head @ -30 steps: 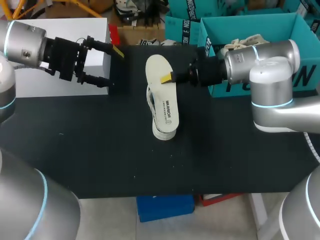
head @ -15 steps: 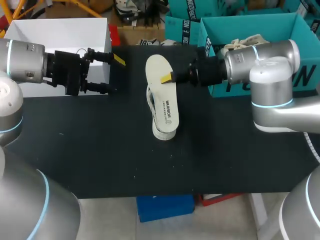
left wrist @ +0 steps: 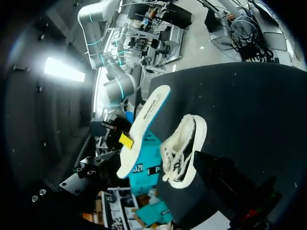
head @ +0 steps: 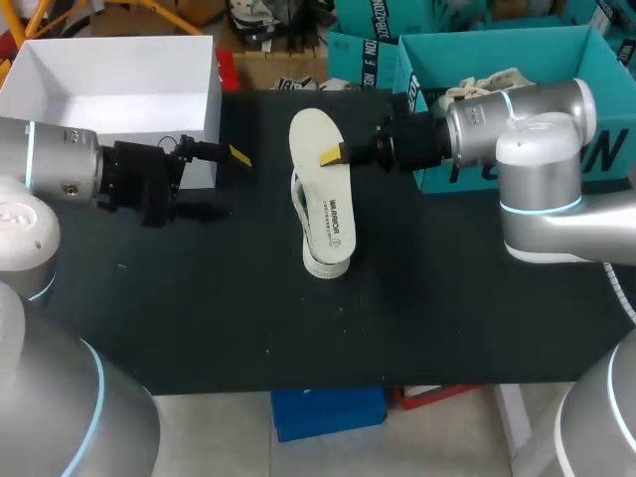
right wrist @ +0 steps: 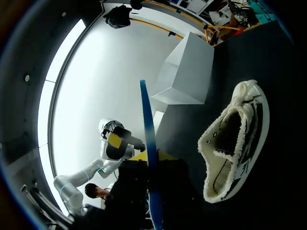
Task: Take the shoe out of the shoebox, open the shoe tongue, remove and reinsert the insole, then place the shoe into the shoebox
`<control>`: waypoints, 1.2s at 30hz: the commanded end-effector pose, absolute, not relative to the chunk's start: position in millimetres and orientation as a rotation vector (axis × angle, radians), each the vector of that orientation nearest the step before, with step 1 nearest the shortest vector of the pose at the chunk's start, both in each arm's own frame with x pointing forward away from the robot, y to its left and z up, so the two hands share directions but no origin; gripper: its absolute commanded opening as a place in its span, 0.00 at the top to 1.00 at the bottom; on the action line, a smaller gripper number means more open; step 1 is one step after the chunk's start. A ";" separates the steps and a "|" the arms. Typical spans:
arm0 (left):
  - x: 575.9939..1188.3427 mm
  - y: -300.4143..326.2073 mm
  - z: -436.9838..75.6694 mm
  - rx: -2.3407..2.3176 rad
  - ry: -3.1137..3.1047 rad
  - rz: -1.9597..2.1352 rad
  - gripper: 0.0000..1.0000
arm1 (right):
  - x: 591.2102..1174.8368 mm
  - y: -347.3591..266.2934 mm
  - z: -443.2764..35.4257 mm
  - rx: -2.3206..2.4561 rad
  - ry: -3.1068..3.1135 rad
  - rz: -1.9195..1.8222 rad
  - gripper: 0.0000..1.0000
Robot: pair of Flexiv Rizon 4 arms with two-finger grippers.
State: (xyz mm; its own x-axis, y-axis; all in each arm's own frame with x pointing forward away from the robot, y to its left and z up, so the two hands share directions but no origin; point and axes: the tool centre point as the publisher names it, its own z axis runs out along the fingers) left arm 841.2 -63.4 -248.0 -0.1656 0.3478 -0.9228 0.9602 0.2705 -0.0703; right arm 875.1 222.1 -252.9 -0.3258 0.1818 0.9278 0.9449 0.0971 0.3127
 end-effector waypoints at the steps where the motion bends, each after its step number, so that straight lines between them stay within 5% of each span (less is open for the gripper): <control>1: 841.5 -64.2 -248.7 1.211 1.682 -0.894 0.00 | 875.5 223.7 -253.6 -1.131 -1.630 -1.295 1.00; 36: 803.8 -73.7 -277.1 0.904 1.145 -0.770 0.00 | 875.5 223.7 -253.6 -1.131 -1.630 -1.295 1.00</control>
State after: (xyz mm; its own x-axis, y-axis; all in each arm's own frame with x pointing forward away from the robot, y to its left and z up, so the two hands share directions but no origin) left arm 805.0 -66.3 -271.6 0.2283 0.0087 -0.9736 0.9180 0.3312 0.2182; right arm 875.1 222.2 -252.9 -0.3257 0.1819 0.9278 0.9449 0.0971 0.3127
